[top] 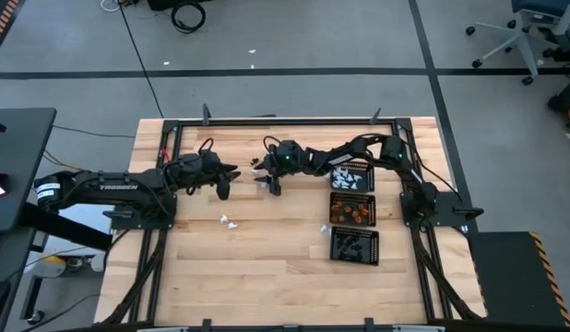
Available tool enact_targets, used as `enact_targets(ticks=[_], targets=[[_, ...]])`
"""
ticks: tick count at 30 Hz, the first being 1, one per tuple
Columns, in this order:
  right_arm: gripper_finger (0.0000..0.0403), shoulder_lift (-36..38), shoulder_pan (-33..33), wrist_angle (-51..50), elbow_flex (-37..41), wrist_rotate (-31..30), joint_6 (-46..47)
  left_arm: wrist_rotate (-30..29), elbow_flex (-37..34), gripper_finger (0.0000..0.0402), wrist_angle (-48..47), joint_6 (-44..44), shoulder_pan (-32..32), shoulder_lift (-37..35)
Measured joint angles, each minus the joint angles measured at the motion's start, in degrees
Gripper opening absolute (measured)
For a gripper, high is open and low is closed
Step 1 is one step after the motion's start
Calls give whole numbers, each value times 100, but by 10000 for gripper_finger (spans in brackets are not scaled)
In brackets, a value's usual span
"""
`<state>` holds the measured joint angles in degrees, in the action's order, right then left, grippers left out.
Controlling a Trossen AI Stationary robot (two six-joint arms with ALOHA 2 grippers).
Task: Sort Halloween decoration
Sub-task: Put the white ghost toy into the top black bin
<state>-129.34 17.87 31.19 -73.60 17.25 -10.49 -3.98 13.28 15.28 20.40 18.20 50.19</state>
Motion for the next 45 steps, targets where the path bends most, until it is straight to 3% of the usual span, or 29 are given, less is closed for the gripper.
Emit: enact_targets(ticks=[15, 34, 41, 45], targets=[[205, -475, -28, 241, -374, -145, -2, -133, 0, 126, 124, -11, 0, 0], [188, -270, -22, 84, -382, 50, 158, -122, 0, 126, 124, 0, -4, 0], [187, 313, -22, -913, -396, -216, 134, -65, 0, 126, 124, 138, -4, 0], [187, 348, -27, -1271, -339, 75, 284, -63, 0, 126, 124, 149, -4, 0]])
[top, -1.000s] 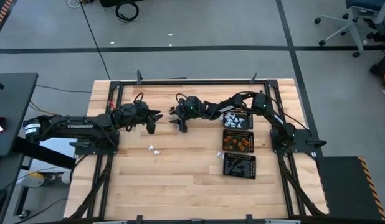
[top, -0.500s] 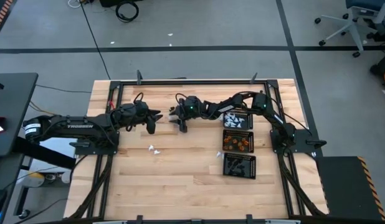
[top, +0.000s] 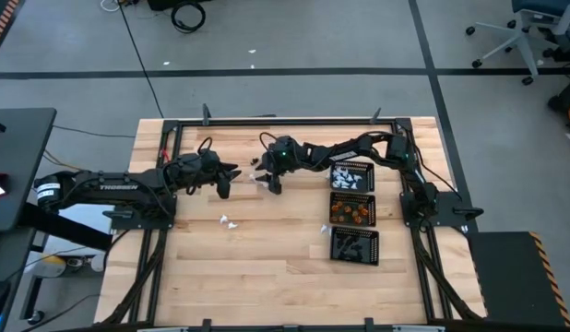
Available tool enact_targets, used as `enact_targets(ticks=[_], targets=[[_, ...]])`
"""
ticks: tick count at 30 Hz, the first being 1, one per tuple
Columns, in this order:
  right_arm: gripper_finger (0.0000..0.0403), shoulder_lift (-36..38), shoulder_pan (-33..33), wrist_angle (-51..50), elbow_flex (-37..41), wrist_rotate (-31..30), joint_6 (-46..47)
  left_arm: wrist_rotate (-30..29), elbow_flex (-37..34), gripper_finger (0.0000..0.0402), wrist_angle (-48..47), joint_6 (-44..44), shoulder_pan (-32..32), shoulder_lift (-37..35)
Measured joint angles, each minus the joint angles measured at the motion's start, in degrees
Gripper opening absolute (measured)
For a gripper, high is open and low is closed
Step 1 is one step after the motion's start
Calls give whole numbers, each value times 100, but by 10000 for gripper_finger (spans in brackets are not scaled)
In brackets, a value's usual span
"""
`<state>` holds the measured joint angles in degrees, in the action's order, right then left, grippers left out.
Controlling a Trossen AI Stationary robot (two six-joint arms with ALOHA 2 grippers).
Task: Sort Halloween decoration
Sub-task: Put the white ghost toy into the top black bin
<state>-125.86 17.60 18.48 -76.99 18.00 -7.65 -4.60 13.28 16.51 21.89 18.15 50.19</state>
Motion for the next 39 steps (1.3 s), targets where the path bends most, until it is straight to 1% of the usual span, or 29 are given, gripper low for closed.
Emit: enact_targets(ticks=[6, 8, 13, 17, 22, 25, 30, 35, 39], targets=[[187, -31, -146, 32, 212, 86, 38, 7, 0, 126, 0, 2, 0, 0], [187, -31, -216, 226, 330, 108, 15, 11, 0, 126, 0, 2, 0, 0], [187, -37, -305, 757, 673, -175, 17, 22, 0, 126, 0, 2, 0, 0], [187, -56, -284, 1158, 879, -262, 47, 22, 0, 126, 0, 2, 0, 0], [187, -309, -279, 1245, 874, -208, -49, 22, 0, 126, 0, 2, 0, 0], [183, -315, -294, 1185, 866, -218, -54, 34, 0, 126, 9, 27, -2, 0], [158, -310, -287, 1145, 863, -296, -10, 42, 0, 126, 46, 61, -2, 0], [113, -308, -271, 1082, 855, -307, -5, 42, 0, 126, 44, 96, -2, 0], [81, -308, -237, 1059, 858, -165, 15, 42, 0, 126, 46, 101, -2, 0]])
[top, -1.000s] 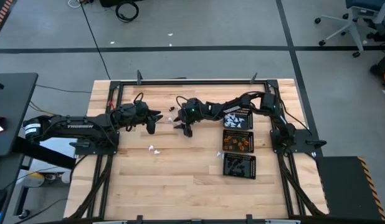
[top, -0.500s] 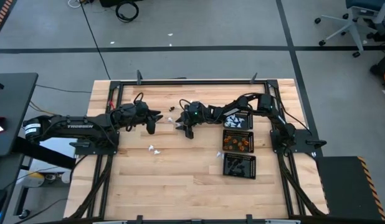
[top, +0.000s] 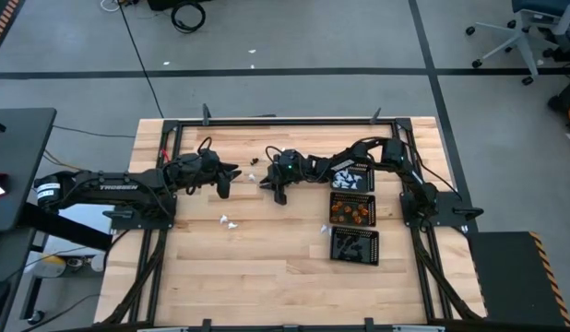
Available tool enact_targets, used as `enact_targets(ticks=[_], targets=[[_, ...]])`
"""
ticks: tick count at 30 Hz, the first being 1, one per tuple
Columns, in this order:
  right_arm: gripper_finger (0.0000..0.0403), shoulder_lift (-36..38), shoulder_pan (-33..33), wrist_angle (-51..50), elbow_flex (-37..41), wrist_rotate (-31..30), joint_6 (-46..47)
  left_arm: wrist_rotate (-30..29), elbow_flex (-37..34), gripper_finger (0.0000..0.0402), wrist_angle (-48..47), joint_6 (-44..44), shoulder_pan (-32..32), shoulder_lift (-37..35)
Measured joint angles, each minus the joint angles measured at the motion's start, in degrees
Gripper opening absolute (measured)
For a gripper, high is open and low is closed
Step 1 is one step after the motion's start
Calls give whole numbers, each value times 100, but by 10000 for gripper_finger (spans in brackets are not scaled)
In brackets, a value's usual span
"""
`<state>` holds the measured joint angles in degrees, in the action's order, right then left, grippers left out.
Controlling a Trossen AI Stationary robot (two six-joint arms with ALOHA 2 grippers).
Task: Sort Halloween decoration
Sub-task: Put the white ghost toy into the top black bin
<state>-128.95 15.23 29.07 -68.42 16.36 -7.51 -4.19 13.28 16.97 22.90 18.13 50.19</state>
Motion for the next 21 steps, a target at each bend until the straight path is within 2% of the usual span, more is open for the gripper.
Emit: enact_targets(ticks=[5, 14, 21], targets=[[61, 0, 2, -15, 3, 18, 26, -1, 0, 126, -2, 4, 0, 0], [61, 35, 35, -48, 8, 109, 45, -2, 0, 126, -2, 4, 0, 0], [61, 246, 142, -807, -212, 324, 381, -2, 0, 126, 0, 0, 0, 0]])
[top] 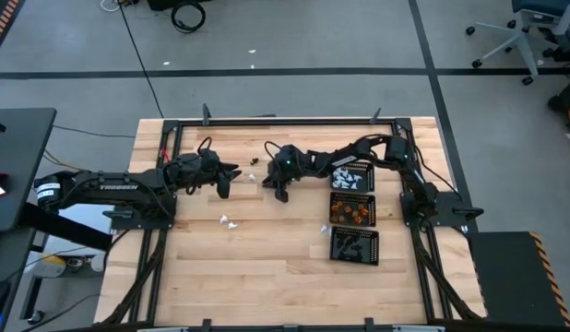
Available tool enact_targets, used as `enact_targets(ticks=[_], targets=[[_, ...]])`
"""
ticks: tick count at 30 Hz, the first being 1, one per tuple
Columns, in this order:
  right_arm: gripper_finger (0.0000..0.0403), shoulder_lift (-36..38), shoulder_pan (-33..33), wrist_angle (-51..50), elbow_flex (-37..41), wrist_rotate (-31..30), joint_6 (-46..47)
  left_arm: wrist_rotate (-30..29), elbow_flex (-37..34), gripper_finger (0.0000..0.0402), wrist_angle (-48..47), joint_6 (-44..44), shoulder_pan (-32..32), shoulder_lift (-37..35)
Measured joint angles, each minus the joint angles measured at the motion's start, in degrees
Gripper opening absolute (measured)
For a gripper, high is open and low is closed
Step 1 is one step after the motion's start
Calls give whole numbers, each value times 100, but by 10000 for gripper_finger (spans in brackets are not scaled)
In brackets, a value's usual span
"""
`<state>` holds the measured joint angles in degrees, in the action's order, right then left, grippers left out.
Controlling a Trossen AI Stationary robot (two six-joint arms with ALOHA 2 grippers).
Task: Sort Halloween decoration
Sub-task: Put the white ghost toy into the top black bin
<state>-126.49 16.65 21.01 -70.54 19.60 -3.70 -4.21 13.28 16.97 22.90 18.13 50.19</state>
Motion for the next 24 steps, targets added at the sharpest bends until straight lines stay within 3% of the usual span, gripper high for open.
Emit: enact_targets(ticks=[14, 24], targets=[[61, 690, 11, -3267, -1014, -40, 272, 0, 0, 126, 39, 2, 0, 0], [61, 1313, 30, -4703, -1122, -246, 268, 0, 0, 126, 39, -2, 0, -2]])
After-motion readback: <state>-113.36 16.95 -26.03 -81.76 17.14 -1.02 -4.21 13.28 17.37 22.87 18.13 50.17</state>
